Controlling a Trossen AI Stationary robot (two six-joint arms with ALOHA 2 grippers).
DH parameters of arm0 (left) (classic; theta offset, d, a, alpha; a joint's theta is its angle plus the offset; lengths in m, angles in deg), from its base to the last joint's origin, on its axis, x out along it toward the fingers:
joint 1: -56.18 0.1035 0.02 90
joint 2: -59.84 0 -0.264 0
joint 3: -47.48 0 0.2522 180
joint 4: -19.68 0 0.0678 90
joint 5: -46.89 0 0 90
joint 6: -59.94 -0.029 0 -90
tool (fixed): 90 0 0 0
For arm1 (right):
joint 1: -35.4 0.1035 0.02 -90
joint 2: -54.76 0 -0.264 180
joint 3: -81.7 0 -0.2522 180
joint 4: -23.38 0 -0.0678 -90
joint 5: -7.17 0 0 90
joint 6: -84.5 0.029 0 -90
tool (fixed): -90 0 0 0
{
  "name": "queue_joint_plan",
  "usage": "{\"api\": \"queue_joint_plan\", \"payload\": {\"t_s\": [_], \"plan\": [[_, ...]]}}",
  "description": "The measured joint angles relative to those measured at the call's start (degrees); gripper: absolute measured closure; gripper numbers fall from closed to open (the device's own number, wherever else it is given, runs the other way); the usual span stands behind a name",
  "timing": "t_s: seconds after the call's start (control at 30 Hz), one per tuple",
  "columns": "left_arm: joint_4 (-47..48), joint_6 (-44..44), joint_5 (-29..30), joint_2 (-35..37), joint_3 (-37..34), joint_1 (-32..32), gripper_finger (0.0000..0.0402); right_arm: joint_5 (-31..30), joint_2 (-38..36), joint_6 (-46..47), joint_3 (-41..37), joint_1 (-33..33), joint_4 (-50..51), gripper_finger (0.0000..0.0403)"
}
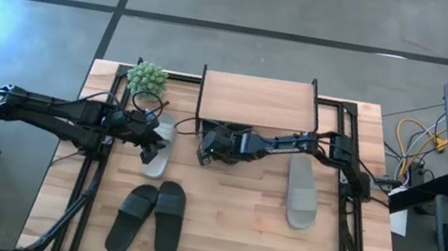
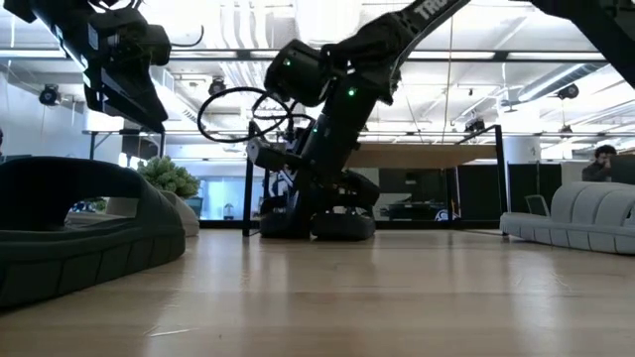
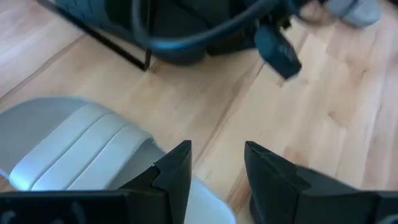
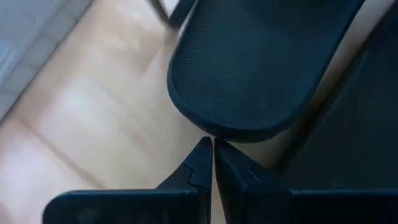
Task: Pick and place slides into the shelf
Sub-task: Adjust the black slides under the shelf
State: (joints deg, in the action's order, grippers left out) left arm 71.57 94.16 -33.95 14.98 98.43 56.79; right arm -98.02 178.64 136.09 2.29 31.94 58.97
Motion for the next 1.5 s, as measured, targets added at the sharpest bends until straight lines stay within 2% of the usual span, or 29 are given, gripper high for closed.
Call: {"api": "queue_joint_plan", "payload": {"t_s": [0.4, 0.63, 0.73, 0.83, 0.9, 0.97, 1.23, 1.4, 1.5], "plan": [[-0.2, 0.0, 0.0, -0.5, 0.0, 0.0, 0.0268, 1.8, 0.0, -2.6, 0.0, -2.4, -4.9, 0.0392], [-0.2, 0.0, 0.0, -0.5, 0.0, 0.0, 0.0268, 4.8, -3.6, -2.5, 0.0, 2.2, -2.2, 0.0392], [-0.2, 0.0, 0.0, -0.5, 0.0, 0.0, 0.0268, 1.6, -5.8, 0.6, 0.0, 6.4, 4.6, 0.0392], [-0.3, -0.1, 0.0, -0.5, 0.0, 0.0, 0.0268, -3.8, -6.5, 10.4, 0.0, 10.0, 14.4, 0.0392], [-0.3, -0.1, 0.1, -0.4, 0.0, 0.0, 0.0268, -4.8, -6.2, 16.5, -0.4, 11.3, 18.8, 0.0392], [-0.4, -0.1, 0.1, -0.4, 0.0, 0.0, 0.0268, -4.4, -5.5, 18.7, -1.1, 11.6, 18.6, 0.0392], [-0.4, -0.6, 0.1, -0.4, 0.0, 0.0, 0.0268, -5.8, -1.7, 17.4, -1.8, 7.7, 17.9, 0.0392], [-0.2, -0.5, 0.1, -0.4, 0.0, 0.0, 0.0268, -10.7, -1.4, 13.9, -1.8, 4.5, 17.6, 0.0392], [-0.2, -0.5, 0.1, -0.4, 0.0, 0.0, 0.0268, -11.4, -1.5, 10.9, -1.9, 2.1, 16.2, 0.0392]]}}
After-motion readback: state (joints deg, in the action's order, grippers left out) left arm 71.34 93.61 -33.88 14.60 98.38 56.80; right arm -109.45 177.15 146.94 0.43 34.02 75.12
